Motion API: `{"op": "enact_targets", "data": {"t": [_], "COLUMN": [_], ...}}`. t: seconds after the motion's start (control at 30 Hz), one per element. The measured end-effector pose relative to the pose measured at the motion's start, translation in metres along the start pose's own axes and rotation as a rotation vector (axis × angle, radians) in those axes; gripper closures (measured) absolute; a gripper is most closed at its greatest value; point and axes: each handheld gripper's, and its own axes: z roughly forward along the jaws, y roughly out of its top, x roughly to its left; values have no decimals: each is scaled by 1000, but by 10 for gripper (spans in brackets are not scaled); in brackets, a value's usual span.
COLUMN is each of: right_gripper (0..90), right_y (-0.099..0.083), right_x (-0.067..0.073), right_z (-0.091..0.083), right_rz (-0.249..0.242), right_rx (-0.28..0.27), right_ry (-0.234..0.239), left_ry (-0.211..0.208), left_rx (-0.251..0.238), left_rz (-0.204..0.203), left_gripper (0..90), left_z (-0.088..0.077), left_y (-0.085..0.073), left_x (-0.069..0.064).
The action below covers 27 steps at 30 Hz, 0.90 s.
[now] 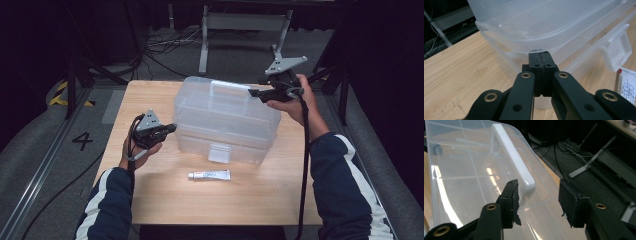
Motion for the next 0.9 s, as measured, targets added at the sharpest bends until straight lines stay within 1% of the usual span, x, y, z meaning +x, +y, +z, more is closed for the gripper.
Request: {"op": "enact_targets", "data": {"t": [0.07,0.17,0.2,0.23,0.27,0.3,0.33,0.4,0.43,0.5,0.53,0.63,0.7,0.77,0.8,0.83,0.9], "right_gripper": [480,455,447,443,436,436,435,435,434,429,429,411,405,391,387,387,379], "right_y": [-7,-18,-25,-29,-39,-39,-45,-58,-63,-73,-78,-94,-104,-114,-120,-120,-129], "right_x": [1,-1,-1,-2,-3,-3,-4,-6,-5,-4,-3,-1,0,0,1,1,2], "right_z": [-11,-26,-32,-36,-44,-44,-48,-58,-61,-67,-69,-71,-71,-69,-67,-67,-63], "right_rz": [-7,-1,-1,-3,-2,-2,4,42,53,55,66,70,84,90,100,100,101], "right_rx": [-25,-64,-78,-83,-90,-90,-98,-129,-138,-151,-159,-147,-145,-130,-122,-122,-105], "right_ry": [-6,-35,-44,-50,-70,-70,-79,-82,-86,-96,-94,-103,-103,-109,-105,-105,-102], "left_ry": [-1,2,1,3,3,5,5,2,4,7,7,9,8,9,9,9,8], "left_rx": [1,-1,-1,4,4,3,2,5,5,6,7,9,9,8,7,7,9], "left_rz": [3,3,3,5,5,5,5,8,9,10,10,10,9,9,9,9,10], "left_gripper": [900,900,900,900,900,900,900,900,900,900,900,900,900,900,900,900,900], "left_z": [0,0,0,0,0,0,0,0,0,1,1,1,1,1,1,1,1], "left_y": [0,0,0,0,0,0,0,0,0,0,1,1,1,1,1,1,2], "left_x": [0,0,0,-1,-1,-1,-1,0,0,-1,-1,-1,-1,-1,-1,-1,0]}}
